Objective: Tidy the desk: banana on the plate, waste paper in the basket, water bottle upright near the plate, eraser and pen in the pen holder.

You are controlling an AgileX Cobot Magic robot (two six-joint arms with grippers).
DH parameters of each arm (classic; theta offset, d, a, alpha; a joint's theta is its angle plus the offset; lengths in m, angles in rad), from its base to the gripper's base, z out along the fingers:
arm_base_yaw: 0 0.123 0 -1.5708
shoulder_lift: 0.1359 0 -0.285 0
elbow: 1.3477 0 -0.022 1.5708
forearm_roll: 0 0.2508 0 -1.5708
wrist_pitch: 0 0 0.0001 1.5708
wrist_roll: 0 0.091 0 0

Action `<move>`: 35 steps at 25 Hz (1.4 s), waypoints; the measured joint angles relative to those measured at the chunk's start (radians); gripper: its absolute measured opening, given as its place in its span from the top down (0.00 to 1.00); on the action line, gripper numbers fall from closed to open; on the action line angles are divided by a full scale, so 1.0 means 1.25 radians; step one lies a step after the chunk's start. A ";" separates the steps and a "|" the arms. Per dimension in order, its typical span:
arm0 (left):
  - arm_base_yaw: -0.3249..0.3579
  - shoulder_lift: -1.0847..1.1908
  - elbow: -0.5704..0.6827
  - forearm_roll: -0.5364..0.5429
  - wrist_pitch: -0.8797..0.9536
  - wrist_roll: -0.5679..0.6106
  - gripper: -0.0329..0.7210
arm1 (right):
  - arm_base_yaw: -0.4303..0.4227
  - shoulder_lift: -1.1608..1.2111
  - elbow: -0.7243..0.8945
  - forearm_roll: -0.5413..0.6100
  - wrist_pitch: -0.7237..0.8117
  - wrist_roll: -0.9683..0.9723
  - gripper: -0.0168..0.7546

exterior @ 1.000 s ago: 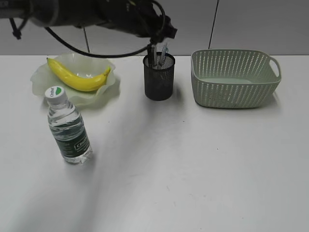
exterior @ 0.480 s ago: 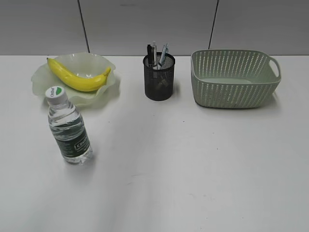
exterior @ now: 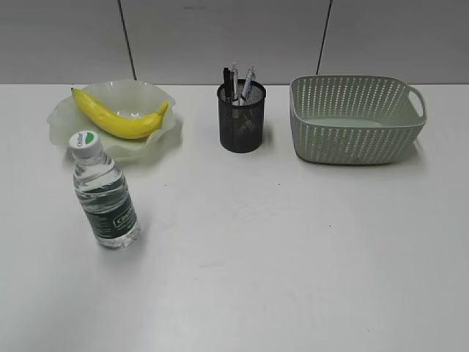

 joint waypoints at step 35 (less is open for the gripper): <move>0.000 -0.703 0.847 -0.040 -0.126 -0.031 0.42 | 0.000 0.000 0.000 0.000 0.000 0.000 0.42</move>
